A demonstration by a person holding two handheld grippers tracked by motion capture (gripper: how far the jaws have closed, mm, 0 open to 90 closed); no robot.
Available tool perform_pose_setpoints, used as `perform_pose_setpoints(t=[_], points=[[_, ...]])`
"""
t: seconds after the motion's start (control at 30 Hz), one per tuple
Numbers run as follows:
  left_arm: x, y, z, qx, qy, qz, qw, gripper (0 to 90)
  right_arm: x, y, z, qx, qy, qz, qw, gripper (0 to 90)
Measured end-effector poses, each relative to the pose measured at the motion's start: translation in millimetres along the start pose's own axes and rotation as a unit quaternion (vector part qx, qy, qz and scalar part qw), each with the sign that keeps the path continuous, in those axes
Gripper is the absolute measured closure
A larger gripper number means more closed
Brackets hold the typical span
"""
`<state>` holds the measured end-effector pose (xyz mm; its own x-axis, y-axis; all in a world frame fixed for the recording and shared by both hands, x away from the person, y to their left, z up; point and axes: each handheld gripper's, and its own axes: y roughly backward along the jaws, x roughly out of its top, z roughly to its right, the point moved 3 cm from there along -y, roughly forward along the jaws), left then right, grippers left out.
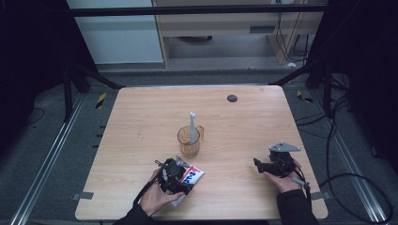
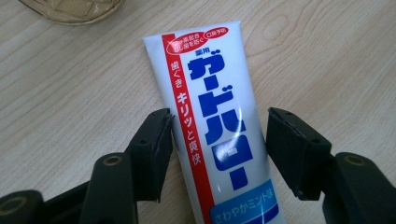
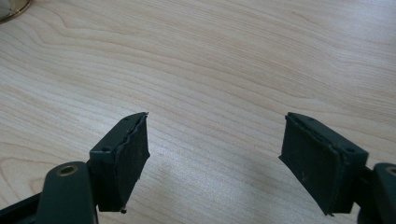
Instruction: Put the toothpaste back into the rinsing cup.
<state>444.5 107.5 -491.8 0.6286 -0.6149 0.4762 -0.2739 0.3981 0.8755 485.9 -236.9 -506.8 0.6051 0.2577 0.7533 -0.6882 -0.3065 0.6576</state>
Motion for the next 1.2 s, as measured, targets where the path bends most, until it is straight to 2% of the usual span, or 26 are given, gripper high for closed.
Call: perform_pose_setpoints(t=[0.33,0.43,0.63,0.8,0.93,1.0,1.2], points=[[3.8,-8.5,-2.2,-0.001,0.004,-0.013,0.9999,36.5,0.4,-1.5,-1.1,-0.001,0.003,-0.002,1.0000,23.1],[4.2,-12.9,-2.7,-0.007,0.005,-0.020,0.9998,36.0,0.4,-1.7,-0.9,0.001,0.003,-0.002,1.0000,23.1],[5.9,-13.9,-1.5,0.001,0.001,-0.021,0.9998,36.6,0.6,-1.2,-0.6,0.000,0.002,0.000,1.0000,23.1],[6.8,-13.5,0.0,0.004,0.009,-0.022,0.9997,43.5,0.6,-1.1,-0.6,0.000,0.003,-0.001,1.0000,23.1],[6.7,-11.9,-2.2,-0.011,0.033,-0.020,0.9992,52.1,0.8,-0.6,-0.5,-0.001,0.000,0.000,1.0000,23.1],[6.7,-10.2,-3.0,-0.015,0.036,-0.019,0.9991,56.5,0.7,-0.6,-0.5,-0.001,0.000,-0.001,1.0000,23.1],[6.6,-5.5,-1.0,-0.010,0.022,-0.016,0.9996,65.5,0.7,-0.8,-0.3,0.000,-0.003,-0.003,1.0000,23.2]])
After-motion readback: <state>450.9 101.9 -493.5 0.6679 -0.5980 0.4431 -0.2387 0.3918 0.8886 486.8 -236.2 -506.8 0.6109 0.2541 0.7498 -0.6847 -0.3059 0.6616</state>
